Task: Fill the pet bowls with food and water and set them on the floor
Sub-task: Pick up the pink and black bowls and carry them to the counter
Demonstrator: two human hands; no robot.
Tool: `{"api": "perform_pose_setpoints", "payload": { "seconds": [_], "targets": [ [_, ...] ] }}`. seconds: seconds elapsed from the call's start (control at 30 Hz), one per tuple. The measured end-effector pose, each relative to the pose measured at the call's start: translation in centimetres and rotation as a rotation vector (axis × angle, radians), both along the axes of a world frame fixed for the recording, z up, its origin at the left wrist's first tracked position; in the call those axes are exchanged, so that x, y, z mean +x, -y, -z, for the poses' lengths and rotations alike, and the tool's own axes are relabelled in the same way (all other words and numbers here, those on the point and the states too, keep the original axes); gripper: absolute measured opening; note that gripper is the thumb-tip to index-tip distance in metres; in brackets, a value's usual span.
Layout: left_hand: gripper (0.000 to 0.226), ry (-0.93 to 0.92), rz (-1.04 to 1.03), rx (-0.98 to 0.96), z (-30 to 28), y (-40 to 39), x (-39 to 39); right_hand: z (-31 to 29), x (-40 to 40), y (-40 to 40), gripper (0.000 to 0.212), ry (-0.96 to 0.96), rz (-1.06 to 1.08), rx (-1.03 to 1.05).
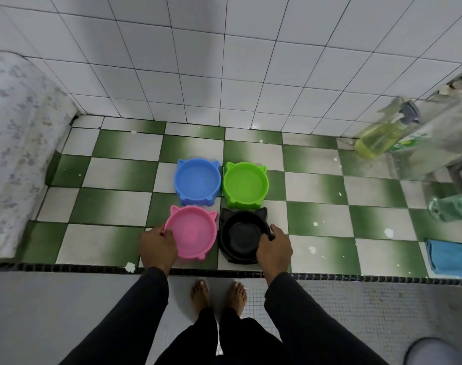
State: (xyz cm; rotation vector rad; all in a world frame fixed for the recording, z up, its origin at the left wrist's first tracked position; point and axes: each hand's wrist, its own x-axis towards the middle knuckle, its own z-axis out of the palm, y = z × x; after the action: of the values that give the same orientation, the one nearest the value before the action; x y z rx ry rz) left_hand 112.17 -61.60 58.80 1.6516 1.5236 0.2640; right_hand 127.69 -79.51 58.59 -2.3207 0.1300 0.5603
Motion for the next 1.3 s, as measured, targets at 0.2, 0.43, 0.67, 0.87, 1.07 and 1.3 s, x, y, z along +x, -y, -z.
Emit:
{"api": "perform_pose_setpoints", "payload": {
  "seconds": [0.2, 0.43, 0.67, 0.87, 1.07, 1.3],
  "targets": [
    [0.026, -0.041, 0.013, 0.008, 0.1, 0.0, 0.2, 0.3, 0.7, 0.3, 0.03, 0.001, -0.034, -0.053],
    [0.027, -0.065, 0.018, -0.038, 0.2, -0.4, 0.3, 0.2, 0.9, 0.4, 0.032, -0.005, -0.095, -0.118],
    [0.029, -0.094, 0.026, -0.044, 0.3, -0.7, 0.3, -0.2, 0.9, 0.4, 0.025, -0.008, -0.124, -0.135],
    [0.033, -0.109, 0.053, -0.062, 0.2, -1.0, 0.6, -0.4, 0.9, 0.5, 0.035, -0.025, -0.195, -0.159],
    [0.034, -0.322, 0.305, -0.031, -1.1, -2.0, 0.9, -1.9, 1.8, 0.2, 0.056, -0.067, -0.348, -0.243],
    [0.033, -0.525, 0.598, 0.081, -4.1, -3.9, 1.5, -4.8, 3.7, -0.5, 0.045, -0.009, -0.713, -0.343]
  ]
}}
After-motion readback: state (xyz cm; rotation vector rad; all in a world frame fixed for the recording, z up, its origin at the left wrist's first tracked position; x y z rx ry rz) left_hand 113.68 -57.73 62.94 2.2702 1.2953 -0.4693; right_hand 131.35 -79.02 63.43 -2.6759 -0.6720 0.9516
